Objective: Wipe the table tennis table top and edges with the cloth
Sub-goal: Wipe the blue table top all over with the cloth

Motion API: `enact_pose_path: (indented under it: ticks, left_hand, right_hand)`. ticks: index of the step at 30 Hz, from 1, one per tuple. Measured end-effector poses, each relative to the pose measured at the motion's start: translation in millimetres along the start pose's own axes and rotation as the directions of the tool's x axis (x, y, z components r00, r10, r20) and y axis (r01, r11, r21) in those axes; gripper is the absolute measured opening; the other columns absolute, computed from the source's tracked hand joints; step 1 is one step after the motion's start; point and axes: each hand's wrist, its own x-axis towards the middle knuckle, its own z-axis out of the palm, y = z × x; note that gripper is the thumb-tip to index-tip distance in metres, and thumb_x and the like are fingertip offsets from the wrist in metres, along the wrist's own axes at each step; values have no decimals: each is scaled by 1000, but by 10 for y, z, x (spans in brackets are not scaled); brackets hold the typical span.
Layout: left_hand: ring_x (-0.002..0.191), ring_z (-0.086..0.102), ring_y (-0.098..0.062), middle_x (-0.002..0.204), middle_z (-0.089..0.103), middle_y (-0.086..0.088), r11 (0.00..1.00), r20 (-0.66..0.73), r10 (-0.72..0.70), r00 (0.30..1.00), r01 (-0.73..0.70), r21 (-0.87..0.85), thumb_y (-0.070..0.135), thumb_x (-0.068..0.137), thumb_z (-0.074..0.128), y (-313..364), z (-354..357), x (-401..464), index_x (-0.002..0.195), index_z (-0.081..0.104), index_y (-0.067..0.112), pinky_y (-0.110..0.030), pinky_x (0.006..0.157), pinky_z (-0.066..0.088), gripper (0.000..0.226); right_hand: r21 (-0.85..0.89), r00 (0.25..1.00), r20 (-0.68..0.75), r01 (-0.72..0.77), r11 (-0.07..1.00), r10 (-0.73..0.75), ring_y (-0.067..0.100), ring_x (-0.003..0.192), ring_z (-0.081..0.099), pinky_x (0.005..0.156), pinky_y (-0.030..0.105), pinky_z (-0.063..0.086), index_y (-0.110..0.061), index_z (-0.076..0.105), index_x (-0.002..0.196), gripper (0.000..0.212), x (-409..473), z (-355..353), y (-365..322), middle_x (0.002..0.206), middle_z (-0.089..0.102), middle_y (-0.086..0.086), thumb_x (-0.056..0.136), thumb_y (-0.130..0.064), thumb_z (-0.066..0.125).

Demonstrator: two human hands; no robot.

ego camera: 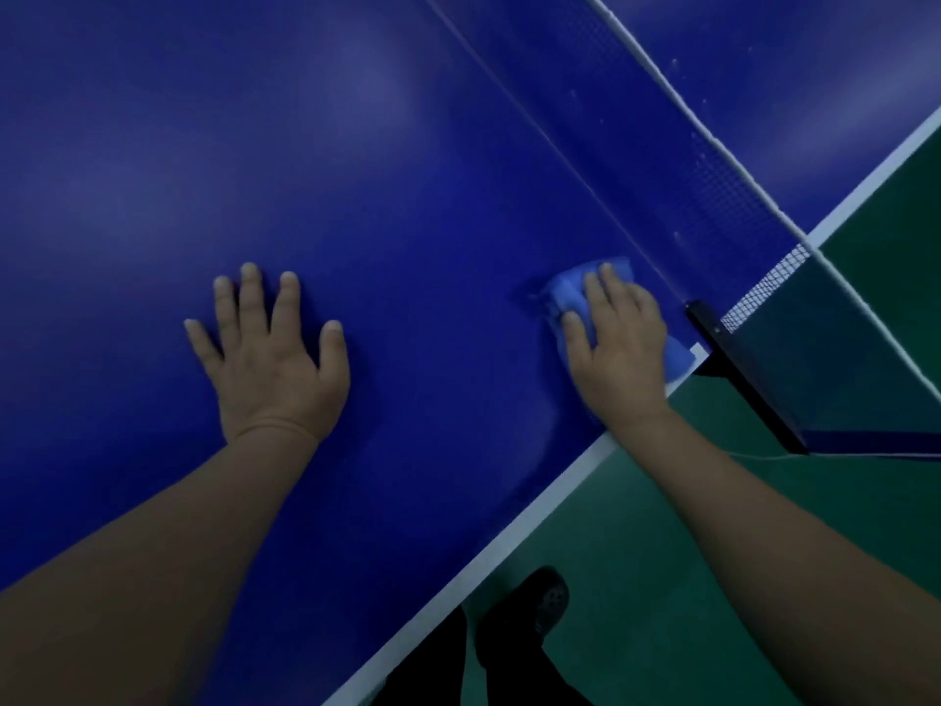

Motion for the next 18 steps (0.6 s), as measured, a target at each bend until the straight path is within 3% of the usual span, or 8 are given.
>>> enact_pose_path:
  ticks: [4,7,9,10,11,14,16,18]
  left_hand:
    - [154,-16,-19,170,-6,-2,999,99,28,995,-26,-24,60,95,23,-39,-43,10,161,13,24,-51,120,-18,76]
    - [154,-19,-16,169,-9,0,989,211,28,977,4,-151,58,91,19,-100,-173,69,162,11,23,-47,120,-20,79]
    - [155,-11,-15,170,0,-1,968,193,46,980,4,-252,49,99,26,-231,-270,-12,161,20,17,-43,124,-13,69]
    - [156,-6,-15,170,4,-2,965,158,54,986,-11,-261,42,104,31,-315,-299,-130,160,24,14,-41,125,-8,62]
    - [156,-3,-15,169,8,-3,969,119,53,991,-23,-247,36,106,35,-401,-307,-308,159,26,12,-40,126,-5,58]
    - [156,1,-19,168,14,-9,977,30,32,999,-25,-211,31,105,39,-637,-253,-986,156,31,8,-40,126,-2,58]
    - [156,5,-23,166,19,-12,982,10,2,1000,0,-191,38,98,36,-734,-185,-1430,154,35,6,-38,126,-4,64]
    - [156,8,-27,165,22,-14,986,-19,-39,999,36,-161,40,95,34,-797,-100,-1807,152,37,4,-36,126,-6,68]
  right_hand:
    - [51,956,5,294,955,-294,38,124,54,105,49,43,-3,59,137,54,-239,190,-700,146,54,16,99,-40,47]
    - [120,754,136,632,766,-643,31,129,51,100,44,44,-9,59,139,52,-940,134,-995,151,50,11,99,-41,53]
    - [159,605,187,759,631,-774,27,137,45,105,41,38,-12,58,141,51,-1076,39,-797,153,48,7,100,-42,51]
    - [164,584,184,775,611,-791,29,140,43,110,43,37,-13,57,142,51,-983,31,-657,153,48,7,101,-41,50]
    - [138,612,188,758,637,-769,32,142,42,113,46,37,-12,55,143,51,-827,47,-535,153,48,9,101,-41,49]
    - [-5,821,187,550,835,-540,44,142,40,109,60,40,-8,49,146,58,-113,116,-478,153,46,15,100,-41,41]
    - [2,906,150,400,916,-396,44,145,34,113,57,35,-7,44,150,62,258,106,-814,158,40,14,101,-44,32]
    - [8,929,162,335,942,-332,39,149,26,119,51,27,-11,39,154,66,417,200,-1290,163,32,9,101,-48,25]
